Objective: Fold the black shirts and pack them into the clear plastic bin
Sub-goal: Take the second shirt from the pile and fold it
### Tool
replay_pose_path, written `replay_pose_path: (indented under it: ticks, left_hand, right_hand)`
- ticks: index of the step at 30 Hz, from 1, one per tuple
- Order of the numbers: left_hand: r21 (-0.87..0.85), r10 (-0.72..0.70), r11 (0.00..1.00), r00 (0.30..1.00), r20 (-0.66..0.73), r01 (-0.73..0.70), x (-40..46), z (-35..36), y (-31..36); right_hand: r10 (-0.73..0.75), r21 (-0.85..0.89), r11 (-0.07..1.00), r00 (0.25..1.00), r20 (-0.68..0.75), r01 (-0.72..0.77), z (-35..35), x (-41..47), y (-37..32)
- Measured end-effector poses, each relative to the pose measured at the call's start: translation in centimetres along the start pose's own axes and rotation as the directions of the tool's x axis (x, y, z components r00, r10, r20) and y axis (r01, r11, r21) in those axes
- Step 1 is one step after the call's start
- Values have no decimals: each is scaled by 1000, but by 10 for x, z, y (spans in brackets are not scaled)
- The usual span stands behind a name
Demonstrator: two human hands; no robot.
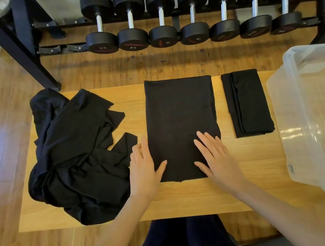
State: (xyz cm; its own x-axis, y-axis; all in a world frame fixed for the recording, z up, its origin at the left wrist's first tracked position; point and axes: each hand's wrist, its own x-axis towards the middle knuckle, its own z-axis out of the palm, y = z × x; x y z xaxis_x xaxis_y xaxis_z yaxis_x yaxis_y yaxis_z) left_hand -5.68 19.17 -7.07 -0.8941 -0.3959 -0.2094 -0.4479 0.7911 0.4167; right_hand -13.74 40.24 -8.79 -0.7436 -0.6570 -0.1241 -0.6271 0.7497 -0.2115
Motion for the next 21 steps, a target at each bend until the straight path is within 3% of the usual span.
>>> replay_pose_path:
  ticks: [6, 9, 12, 18, 21]
  left_hand:
    - [-186, -195, 958, 970, 142, 220, -5, -8, 8]
    - [-152, -265, 944, 947, 182, 294, -4, -13, 10]
    - [-224, -260, 925, 940, 222, 308, -2, -20, 15]
    - [-540, -262, 723, 894, 363, 431, 3, -22, 12]
    - [-577, -256, 675, 879, 402, 460, 4, -29, 13]
  right_hand:
    - [-27, 51, 998, 999, 25, 26, -4, -9, -11]
    - [-52, 79, 996, 998, 39, 49, -6, -14, -20]
    - [-79, 85, 994, 996, 38, 76, -7, -19, -29]
    - [-39, 80, 996, 999, 15, 37, -2, -18, -46]
    - [-7, 70, 998, 1000, 12, 6, -1, -13, -50]
